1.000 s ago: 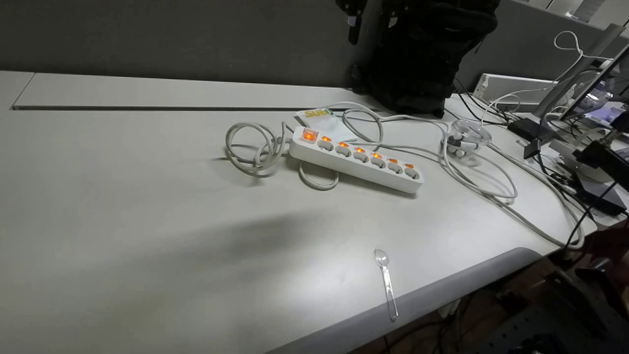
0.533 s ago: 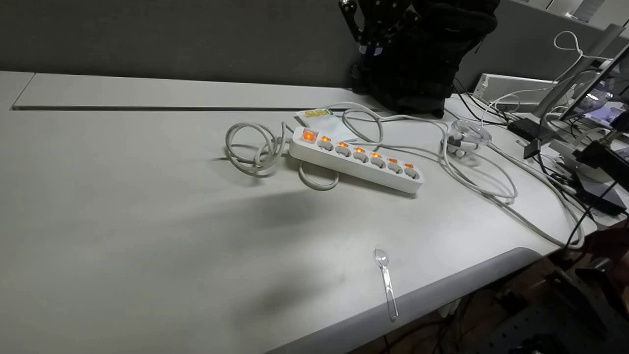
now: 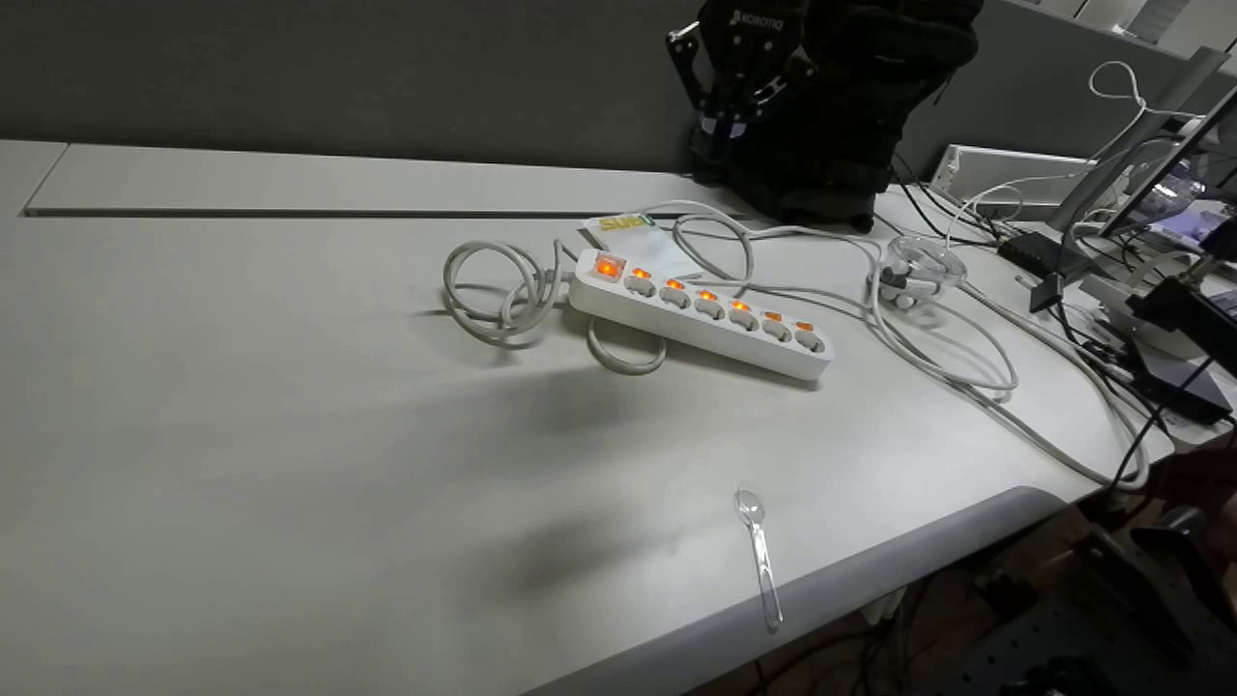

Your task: Turn off the second last switch to the left

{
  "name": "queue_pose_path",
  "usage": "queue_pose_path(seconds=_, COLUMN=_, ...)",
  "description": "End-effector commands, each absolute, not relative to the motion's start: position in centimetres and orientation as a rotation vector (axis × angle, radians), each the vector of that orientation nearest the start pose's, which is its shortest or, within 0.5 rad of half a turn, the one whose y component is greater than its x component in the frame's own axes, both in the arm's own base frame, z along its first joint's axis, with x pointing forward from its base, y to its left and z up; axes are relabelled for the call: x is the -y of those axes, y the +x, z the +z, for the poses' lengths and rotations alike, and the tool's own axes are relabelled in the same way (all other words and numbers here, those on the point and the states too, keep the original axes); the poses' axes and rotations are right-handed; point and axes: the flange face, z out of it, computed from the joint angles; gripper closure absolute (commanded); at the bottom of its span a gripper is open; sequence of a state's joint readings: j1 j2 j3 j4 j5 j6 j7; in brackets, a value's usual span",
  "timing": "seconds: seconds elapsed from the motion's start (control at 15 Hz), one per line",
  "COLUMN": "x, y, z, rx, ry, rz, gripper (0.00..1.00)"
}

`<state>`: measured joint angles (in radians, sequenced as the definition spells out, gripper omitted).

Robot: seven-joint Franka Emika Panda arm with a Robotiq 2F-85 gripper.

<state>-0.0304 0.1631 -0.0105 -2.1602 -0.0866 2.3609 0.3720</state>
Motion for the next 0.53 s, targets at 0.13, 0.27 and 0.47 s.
queue_pose_path(seconds=0.13, x=2.6, y=56.5, z=32.3, rx=-0.654, ry=-3.130, rz=-0.118, gripper=1.00)
queue_pose_path(seconds=0.27, x=3.3, y=57.2, z=31.0, rx=-0.739, ry=-3.113, rz=-0.109, gripper=1.00)
queue_pose_path(seconds=0.47, x=4.1, y=58.0, z=28.5, rx=-0.849, ry=-3.091, rz=-0.105, gripper=1.00)
